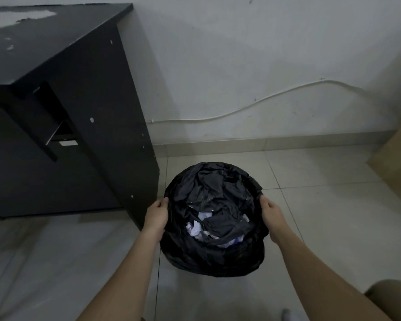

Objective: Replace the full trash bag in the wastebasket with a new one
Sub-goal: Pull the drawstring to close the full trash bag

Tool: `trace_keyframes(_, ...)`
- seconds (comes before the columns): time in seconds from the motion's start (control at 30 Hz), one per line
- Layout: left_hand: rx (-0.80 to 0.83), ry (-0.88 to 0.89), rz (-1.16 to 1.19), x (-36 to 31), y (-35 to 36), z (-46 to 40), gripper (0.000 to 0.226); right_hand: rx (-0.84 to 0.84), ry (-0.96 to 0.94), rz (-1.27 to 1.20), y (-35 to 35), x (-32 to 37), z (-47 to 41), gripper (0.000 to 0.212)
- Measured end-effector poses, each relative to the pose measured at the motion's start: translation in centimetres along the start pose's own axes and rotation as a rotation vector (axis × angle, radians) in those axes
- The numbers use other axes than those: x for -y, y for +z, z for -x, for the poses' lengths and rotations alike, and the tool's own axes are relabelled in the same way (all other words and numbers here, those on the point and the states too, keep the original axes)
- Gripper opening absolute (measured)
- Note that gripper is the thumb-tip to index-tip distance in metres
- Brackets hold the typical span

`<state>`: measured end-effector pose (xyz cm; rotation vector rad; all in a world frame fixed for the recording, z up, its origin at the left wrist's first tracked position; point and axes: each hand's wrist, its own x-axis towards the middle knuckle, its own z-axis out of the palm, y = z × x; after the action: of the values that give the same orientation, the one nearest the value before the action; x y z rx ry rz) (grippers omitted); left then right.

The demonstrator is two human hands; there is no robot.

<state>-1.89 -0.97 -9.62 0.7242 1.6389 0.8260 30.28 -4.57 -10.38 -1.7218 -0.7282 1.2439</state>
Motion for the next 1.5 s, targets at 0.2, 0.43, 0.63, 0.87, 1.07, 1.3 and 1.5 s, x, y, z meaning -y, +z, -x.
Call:
trace_keyframes(0.2, 0.153, -0.09, 0.137, 0.8, -0.9, 0.9, 0.045, 0.055, 0.09, -0.151, -1.0, -0.1, -0.8, 0.042)
trace_keyframes(0.43, 0.168, -0.252, 0.059, 2.2, -1.6, 1.3, 0.124, 0.191, 0.403, -0.125, -2.7, -3.2, 0.9, 0.127)
trace_keyframes(0.63, 0.286, -0.521, 0.123, 2.6, -1.5, 1.9, 0.143, 0.423, 0.683, -0.189, -4.0, -5.0, 0.5, 0.146)
trace_keyframes(0.87, 0.353, -0.567, 0.253, 2.7, -2.4, 1.1, 0.118, 0.501, 0.719, -0.218, -4.8, -4.8, 0.1, 0.126)
trace_keyframes(1.07, 0.389, -0.533, 0.25, 2.2, -3.4, 1.7, 0.092, 0.582, 0.783, -0.252, -5.6, -3.3, 1.6, 0.107)
trace_keyframes(1.3, 0.324, -0.494, 0.286, 1.9, -3.7, 1.9, 0.074, 0.489, 0.714, -0.296, -5.7, -0.9, 2.7, 0.068)
trace_keyframes(1.5, 0.274, -0.458, 0.243, -0.1, -3.5, 2.4, 0.053, 0.393, 0.681, -0.192, -4.8, 1.2, 2.5, 0.042)
